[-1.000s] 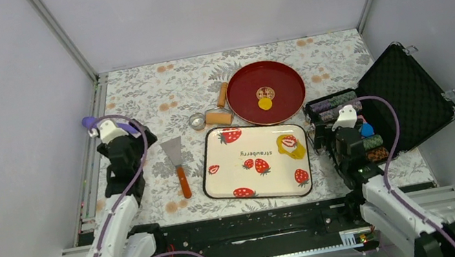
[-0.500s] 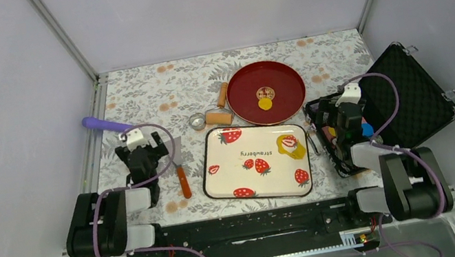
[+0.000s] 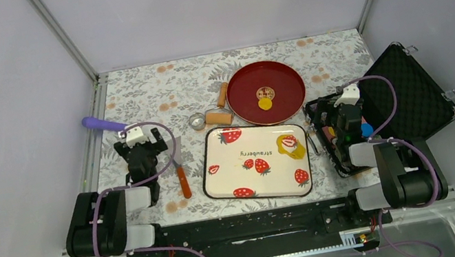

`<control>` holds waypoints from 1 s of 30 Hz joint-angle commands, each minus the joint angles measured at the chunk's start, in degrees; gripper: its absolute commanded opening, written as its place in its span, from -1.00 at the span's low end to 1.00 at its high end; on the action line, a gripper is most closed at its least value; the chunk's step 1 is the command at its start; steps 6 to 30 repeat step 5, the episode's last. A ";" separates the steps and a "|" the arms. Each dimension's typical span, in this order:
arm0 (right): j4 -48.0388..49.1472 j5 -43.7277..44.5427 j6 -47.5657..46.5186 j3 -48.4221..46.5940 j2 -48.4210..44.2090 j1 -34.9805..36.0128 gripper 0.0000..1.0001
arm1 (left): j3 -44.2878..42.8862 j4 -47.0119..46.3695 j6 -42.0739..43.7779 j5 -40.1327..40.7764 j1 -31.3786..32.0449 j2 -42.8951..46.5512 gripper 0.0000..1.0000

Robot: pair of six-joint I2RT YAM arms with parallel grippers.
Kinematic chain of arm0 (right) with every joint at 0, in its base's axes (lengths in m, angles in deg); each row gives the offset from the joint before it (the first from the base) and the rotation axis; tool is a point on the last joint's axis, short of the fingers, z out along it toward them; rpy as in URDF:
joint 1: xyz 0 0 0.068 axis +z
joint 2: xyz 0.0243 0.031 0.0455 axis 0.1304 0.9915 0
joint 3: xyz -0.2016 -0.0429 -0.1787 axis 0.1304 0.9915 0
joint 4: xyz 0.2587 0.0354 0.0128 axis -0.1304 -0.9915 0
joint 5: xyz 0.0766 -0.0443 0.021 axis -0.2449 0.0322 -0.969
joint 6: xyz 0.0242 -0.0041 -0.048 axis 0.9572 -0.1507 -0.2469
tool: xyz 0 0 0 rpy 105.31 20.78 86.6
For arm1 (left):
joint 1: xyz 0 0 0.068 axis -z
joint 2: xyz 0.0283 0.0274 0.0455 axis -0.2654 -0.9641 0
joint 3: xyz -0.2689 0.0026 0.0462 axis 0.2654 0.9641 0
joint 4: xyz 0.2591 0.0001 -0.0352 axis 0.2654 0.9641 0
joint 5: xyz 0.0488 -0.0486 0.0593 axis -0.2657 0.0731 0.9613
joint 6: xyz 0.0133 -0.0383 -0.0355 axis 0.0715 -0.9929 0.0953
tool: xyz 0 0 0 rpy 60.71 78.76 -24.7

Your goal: Roll out the dumpling wrappers from the dough

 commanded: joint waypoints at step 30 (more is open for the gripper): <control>4.50 -0.40 0.07 -0.16 -0.41 -0.20 0.99 | -1.56 -4.54 0.60 -0.52 0.13 0.37 0.98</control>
